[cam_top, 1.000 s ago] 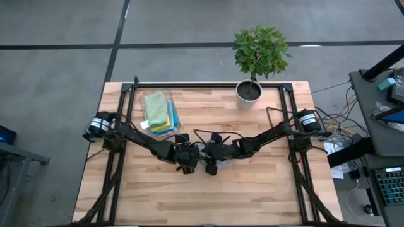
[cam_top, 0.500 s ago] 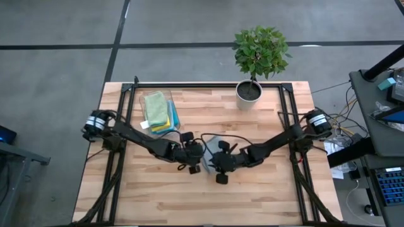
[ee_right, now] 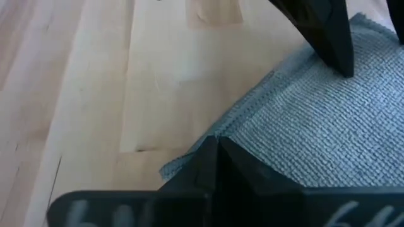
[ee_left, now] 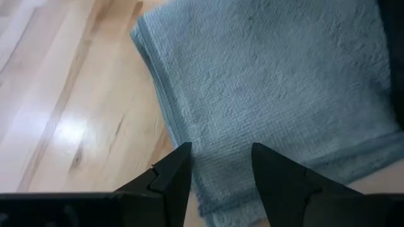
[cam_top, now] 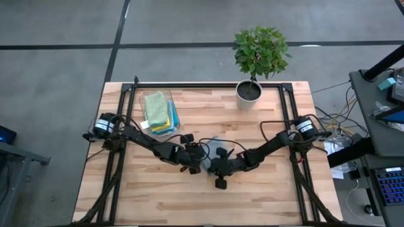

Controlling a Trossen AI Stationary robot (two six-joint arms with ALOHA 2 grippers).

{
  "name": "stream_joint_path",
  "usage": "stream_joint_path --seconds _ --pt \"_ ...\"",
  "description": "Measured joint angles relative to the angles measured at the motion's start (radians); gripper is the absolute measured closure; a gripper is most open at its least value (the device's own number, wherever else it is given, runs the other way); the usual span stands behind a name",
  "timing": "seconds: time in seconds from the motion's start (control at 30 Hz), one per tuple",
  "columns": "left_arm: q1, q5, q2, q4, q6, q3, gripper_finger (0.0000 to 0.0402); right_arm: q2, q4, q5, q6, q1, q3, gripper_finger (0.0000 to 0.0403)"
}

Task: Fold microfiber towels
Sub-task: Fold the gray microfiber cloth

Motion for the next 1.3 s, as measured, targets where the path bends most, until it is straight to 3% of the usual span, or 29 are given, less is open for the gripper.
stream_joint_path --seconds 0.37,0.63,0.83,1.03,1.3 --pt "0.0 0.002 -0.024 -0.022 0.018 0.004 0.0252 -0.141 -0.134 -0.005 0.003 0.002 -0.002 0.0385" --pt "-0.002 0.003 -0.077 -0.058 0.031 0.007 0.0252 -0.324 -0.419 0.007 0.065 0.0 -0.005 0.034" --pt "0.0 0.0 -0.123 -0.074 0.058 0.004 0.0252 -0.461 -0.537 0.007 0.136 -0.006 -0.055 0.0292" --pt "-0.007 0.006 -0.17 -0.089 0.06 0.002 0.0252 -0.587 -0.546 0.009 0.252 -0.061 -0.178 0.023" --pt "-0.05 0.057 -0.117 -0.08 -0.011 0.0 0.0252 -0.613 -0.341 -0.002 0.386 -0.172 -0.368 0.0166"
